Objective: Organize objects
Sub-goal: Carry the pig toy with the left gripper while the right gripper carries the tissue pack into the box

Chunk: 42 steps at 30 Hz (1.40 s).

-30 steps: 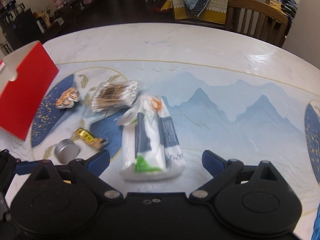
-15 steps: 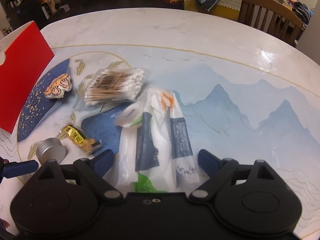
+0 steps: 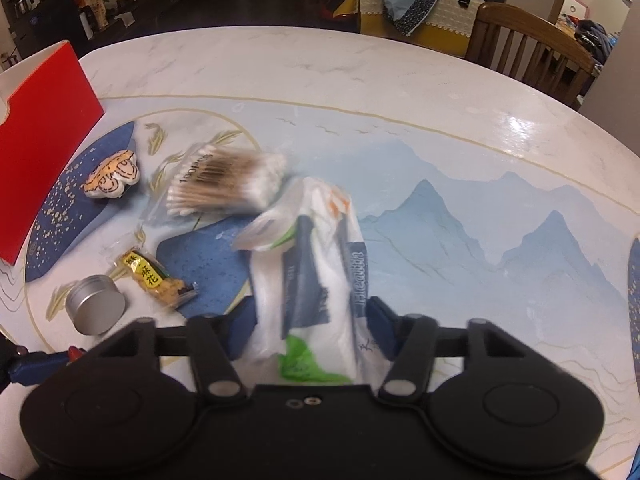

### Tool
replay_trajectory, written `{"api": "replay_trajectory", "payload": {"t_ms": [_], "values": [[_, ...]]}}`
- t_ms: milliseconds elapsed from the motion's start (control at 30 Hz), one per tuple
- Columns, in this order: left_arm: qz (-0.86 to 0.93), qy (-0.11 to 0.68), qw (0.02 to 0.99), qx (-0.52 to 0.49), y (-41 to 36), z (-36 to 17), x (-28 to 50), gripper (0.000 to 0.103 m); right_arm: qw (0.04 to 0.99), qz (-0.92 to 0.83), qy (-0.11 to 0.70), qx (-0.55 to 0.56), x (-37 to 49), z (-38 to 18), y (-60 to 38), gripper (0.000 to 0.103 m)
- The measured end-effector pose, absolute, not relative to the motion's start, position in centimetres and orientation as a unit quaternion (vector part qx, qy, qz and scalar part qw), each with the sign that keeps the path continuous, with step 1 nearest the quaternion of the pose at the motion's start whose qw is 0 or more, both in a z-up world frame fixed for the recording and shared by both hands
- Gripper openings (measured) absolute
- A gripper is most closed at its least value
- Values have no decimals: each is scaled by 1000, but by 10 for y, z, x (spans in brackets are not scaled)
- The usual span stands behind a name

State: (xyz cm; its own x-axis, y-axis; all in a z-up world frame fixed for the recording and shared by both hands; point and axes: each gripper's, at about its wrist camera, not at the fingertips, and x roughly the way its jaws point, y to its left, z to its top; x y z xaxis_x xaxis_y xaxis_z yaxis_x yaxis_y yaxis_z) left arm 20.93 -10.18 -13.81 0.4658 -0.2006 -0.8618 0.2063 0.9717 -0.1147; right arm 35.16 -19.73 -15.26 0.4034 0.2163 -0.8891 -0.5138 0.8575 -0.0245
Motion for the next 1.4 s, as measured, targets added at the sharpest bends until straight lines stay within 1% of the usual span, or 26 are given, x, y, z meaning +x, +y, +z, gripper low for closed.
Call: {"api": "replay_trajectory", "payload": {"t_ms": [67,167,467,933,1400], "values": [[-120,502,857,5,-102,-136,207,74,826,217,500,-145,349,-151,-201,40],[-125,501,856,4,-102,-132,203,74,824,219,506,-131,342,-148,-206,38],[-136,499,856,-19,-94,-114,185,74,822,239,505,-111,305,-126,-222,38],[-146,482,864,-13,-76,-82,157,74,818,261,507,-79,252,-86,-234,38],[-141,458,877,-24,-2,-52,142,74,817,282,495,-88,210,-55,-189,38]]}}
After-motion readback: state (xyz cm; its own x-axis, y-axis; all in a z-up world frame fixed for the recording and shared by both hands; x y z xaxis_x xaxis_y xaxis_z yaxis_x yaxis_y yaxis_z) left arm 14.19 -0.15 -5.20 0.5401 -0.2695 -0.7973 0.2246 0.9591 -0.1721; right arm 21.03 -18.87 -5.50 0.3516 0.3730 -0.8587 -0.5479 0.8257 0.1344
